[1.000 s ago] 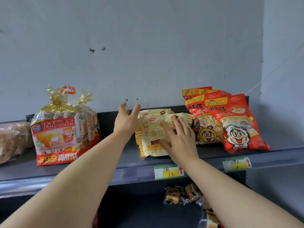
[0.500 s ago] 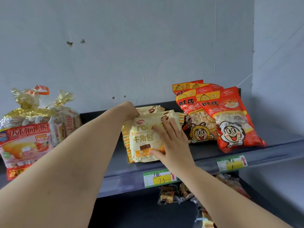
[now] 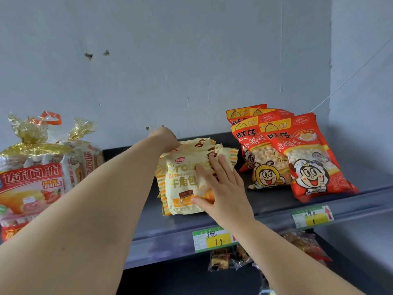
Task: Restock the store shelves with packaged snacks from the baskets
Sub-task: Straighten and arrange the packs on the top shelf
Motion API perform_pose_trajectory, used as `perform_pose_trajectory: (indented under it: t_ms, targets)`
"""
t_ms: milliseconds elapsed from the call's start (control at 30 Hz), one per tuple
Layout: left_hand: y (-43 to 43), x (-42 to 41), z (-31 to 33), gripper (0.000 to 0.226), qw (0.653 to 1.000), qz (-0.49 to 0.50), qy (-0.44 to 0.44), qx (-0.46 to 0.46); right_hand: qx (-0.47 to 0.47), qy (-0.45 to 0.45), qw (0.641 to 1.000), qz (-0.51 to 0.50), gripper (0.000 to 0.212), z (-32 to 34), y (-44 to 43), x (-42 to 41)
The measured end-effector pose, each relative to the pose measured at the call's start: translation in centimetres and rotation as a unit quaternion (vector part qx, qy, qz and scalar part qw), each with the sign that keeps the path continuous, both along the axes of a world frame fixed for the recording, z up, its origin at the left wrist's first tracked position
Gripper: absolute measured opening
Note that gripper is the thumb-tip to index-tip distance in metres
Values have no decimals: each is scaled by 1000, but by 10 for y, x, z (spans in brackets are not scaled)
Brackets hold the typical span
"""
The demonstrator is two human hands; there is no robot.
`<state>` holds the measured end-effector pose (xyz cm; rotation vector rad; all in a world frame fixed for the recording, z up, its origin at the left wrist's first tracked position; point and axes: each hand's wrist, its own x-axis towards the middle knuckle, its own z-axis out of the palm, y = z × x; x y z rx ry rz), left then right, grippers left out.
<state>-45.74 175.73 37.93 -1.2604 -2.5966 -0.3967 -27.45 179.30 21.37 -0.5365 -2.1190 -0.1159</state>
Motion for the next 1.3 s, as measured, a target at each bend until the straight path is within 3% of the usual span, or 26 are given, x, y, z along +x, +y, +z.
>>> perform_pose_trajectory:
  t_ms: [100, 367, 533, 700, 767, 833, 933, 1067, 1167, 1300]
  targets:
    - [2, -7, -4, 36, 1000, 8, -6, -21, -7, -3, 1000, 16, 74, 0, 1, 0]
    - [20, -2, -6, 8, 997, -7, -39, 71, 4, 28, 1000, 9, 77, -3, 2, 1]
    - [24, -5, -5, 19, 998, 7, -35, 52, -80, -25, 996, 38, 80, 6, 10, 0]
    - [5, -2, 16, 13, 993, -31, -53, 101, -78, -40, 996, -7, 84, 9, 4, 2]
    - [-7, 10, 18, 19, 984, -71, -113, 115, -96, -23, 995, 0, 94, 12, 3, 1]
    - [-20, 31, 15, 40, 971, -108, -163, 134, -139, 29, 990, 12, 115, 18, 4, 2]
    - [-40, 56, -6, 74, 939, -121, -221, 235, -260, 54, 964, 34, 135, 28, 12, 8]
    - [-71, 76, -77, 100, 846, -137, -328, 396, -379, 27, 923, 65, 140, 37, 28, 14]
    - [-75, 75, -120, 83, 810, -105, -395, 420, -478, 61, 866, 134, 137, 41, 36, 15]
    - [-70, 69, -132, 70, 819, -69, -400, 406, -532, 109, 815, 201, 129, 42, 38, 8]
